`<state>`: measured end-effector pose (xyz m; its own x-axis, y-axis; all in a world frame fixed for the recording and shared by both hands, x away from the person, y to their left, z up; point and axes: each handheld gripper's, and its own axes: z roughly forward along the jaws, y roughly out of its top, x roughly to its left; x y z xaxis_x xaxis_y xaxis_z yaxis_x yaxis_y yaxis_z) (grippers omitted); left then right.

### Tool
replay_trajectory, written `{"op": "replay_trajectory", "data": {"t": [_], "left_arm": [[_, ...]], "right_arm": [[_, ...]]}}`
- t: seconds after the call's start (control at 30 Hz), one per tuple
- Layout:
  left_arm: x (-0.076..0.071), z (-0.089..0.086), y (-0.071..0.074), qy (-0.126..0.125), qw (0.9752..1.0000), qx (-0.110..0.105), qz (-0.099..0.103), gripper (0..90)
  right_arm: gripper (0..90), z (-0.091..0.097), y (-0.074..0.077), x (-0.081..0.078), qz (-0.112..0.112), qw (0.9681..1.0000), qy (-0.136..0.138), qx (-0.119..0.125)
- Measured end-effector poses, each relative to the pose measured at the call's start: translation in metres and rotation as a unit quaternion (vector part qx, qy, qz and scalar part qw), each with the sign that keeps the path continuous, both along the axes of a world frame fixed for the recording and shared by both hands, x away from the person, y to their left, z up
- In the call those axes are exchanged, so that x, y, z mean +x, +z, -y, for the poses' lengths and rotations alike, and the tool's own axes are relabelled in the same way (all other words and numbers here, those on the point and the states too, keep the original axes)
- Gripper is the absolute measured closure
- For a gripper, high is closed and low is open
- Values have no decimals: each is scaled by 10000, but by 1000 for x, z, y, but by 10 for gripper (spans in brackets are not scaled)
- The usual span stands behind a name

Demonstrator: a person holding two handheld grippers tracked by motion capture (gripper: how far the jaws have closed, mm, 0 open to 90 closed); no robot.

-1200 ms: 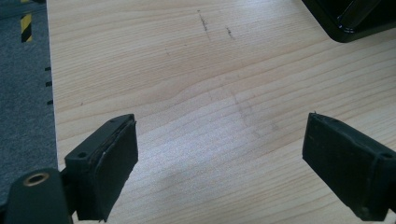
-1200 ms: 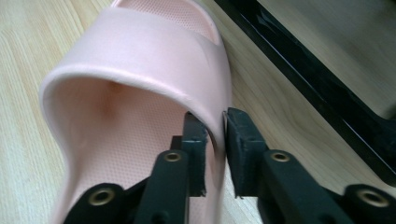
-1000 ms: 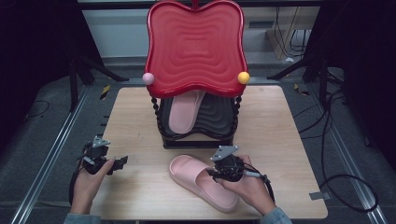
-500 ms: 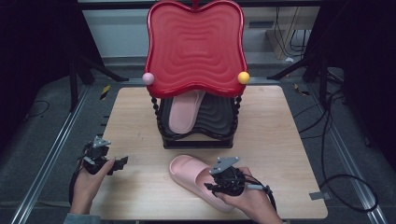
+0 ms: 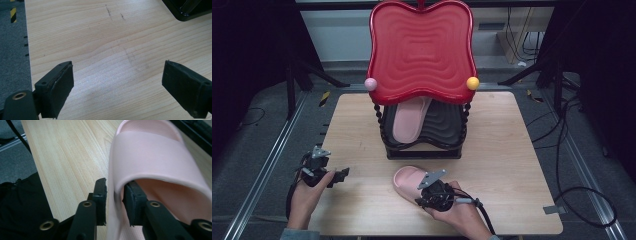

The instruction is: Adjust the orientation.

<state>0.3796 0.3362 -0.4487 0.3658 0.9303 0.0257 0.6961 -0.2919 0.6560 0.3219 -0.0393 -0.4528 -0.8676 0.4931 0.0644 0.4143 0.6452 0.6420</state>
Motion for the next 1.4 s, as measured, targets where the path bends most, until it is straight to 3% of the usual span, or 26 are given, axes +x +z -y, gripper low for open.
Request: {"op": "replay_trajectory", "data": {"t": [0.17, 0.33, 0.67, 0.8, 0.97, 1.2, 1.27, 1.3, 1.33, 1.4], "left_arm": [[0, 1, -1, -6, 10000, -3, -9, 100], [0, 0, 0, -14, 10000, 10, -2, 100], [0, -2, 0, 14, 10000, -3, -12, 90], [0, -2, 0, -16, 10000, -10, -18, 90], [0, -1, -2, -27, 10000, 3, -46, 91], [0, -1, -2, -35, 10000, 16, -62, 93], [0, -3, -2, -29, 10000, 23, -72, 93], [0, -3, -2, -29, 10000, 23, -72, 93], [0, -3, -2, -11, 10000, -1, -68, 94], [0, -4, -1, 0, 10000, 4, -57, 94]], "right_arm": [[823, -3, -2, 2, -2, 10000, -48, -26], [838, 0, 1, 3, 65, 9999, -95, 19], [843, 28, 30, -11, 283, 9977, -429, 452], [843, 45, 46, -14, 359, 9941, -725, 721], [843, 54, 59, -11, 403, 9910, -911, 899], [844, 56, 76, -7, 534, 9862, -1160, 1057], [844, 56, 82, -4, 597, 9831, -1287, 1155], [844, 56, 82, -4, 597, 9831, -1287, 1155], [844, 56, 85, -1, 642, 9801, -1434, 1211], [845, 55, 85, 0, 666, 9791, -1490, 1215]]}}
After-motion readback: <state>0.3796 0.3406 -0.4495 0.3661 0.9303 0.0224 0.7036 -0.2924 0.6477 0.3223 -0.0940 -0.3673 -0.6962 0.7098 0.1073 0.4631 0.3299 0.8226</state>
